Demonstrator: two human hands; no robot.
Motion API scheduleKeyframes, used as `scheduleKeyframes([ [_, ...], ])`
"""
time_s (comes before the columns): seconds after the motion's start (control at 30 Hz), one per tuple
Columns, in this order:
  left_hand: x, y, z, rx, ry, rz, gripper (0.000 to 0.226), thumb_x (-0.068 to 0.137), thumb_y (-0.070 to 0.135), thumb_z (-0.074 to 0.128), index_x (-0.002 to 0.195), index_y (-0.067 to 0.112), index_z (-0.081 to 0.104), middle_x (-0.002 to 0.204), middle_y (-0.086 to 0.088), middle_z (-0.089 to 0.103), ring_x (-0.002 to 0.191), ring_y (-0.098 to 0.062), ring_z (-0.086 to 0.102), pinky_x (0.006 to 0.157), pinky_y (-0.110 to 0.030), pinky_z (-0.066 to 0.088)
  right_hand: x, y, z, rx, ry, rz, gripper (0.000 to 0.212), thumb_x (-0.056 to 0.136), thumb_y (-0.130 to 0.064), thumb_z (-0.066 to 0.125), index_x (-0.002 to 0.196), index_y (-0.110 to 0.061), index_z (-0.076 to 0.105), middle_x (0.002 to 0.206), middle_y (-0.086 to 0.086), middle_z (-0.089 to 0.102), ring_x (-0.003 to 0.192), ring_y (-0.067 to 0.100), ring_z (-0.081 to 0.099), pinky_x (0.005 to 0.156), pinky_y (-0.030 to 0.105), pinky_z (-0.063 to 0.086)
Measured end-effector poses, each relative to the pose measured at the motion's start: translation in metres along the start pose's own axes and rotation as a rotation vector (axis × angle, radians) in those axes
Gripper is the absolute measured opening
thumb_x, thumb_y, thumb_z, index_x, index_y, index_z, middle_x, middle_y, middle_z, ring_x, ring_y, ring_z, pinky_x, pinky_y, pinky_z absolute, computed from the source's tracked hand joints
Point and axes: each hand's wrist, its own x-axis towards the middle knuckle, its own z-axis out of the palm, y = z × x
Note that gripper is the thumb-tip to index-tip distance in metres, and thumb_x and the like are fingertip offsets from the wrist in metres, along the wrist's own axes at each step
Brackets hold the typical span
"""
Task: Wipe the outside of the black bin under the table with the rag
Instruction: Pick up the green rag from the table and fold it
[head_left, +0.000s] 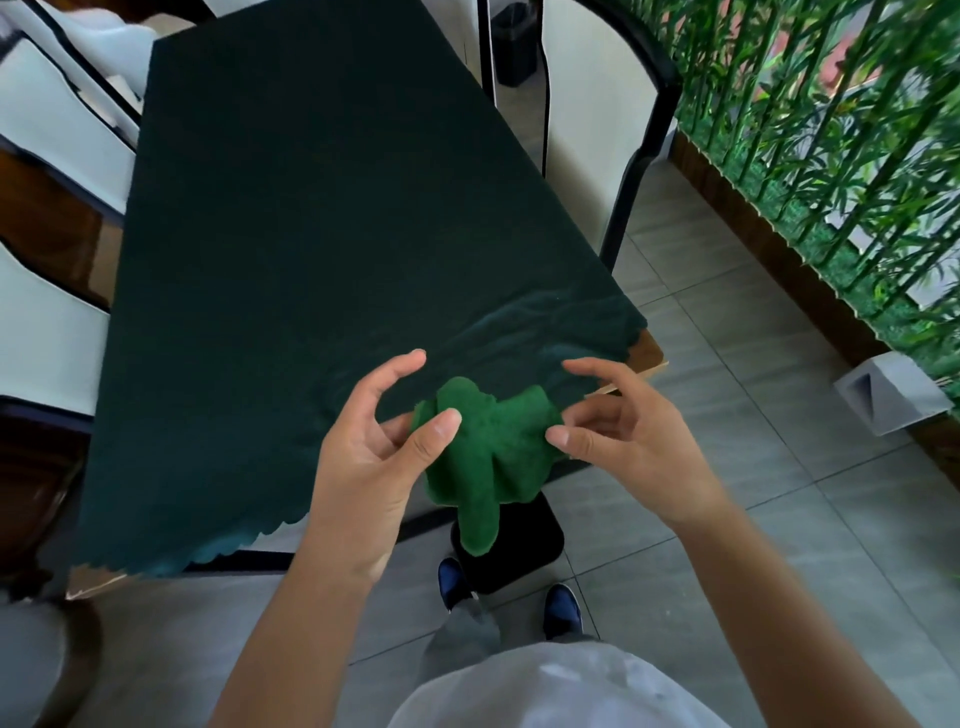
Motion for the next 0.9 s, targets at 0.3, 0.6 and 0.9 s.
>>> scheduleKeyframes([
  [0.3, -0.002, 0.004, -0.001, -0.067, -0.007, -0.048, 0.063, 0.070, 0.034, 0.088, 0.130, 0.029, 0.069, 0.100, -0.011, 0.080, 0.095, -0.023, 0.076, 0.092, -0.040, 0.060, -0.010, -0.007, 0.024, 0.139, -0.273, -0.112, 0.103, 0.080, -0.035, 0.090, 0.162, -0.035, 0.027, 0.143, 0.008, 0.064, 0.136, 0.027, 0.061, 0.115, 0.056, 0.047],
  [0.6, -0.004, -0.006, -0.007, -0.078, 0.086, -0.088, 0.059, 0.079, 0.025, 0.074, 0.138, 0.024, 0.064, 0.097, -0.006, 0.080, 0.094, -0.017, 0.076, 0.093, -0.039, 0.058, -0.025, -0.021, 0.045, 0.414, -0.059, -0.098, 0.073, 0.090, -0.010, 0.071, 0.151, -0.041, 0.046, 0.116, 0.016, 0.077, 0.115, 0.035, 0.073, 0.097, 0.052, 0.060],
  [0.9, -0.019, -0.030, -0.004, -0.200, -0.054, -0.170, 0.115, 0.068, 0.079, 0.078, 0.157, 0.016, 0.042, 0.150, -0.008, 0.063, 0.140, -0.027, 0.058, 0.112, -0.053, 0.050, -0.028, -0.036, 0.058, 0.638, -0.113, -0.014, 0.066, 0.090, -0.004, 0.060, 0.151, -0.027, 0.049, 0.119, 0.003, 0.079, 0.108, 0.022, 0.076, 0.085, 0.032, 0.062],
])
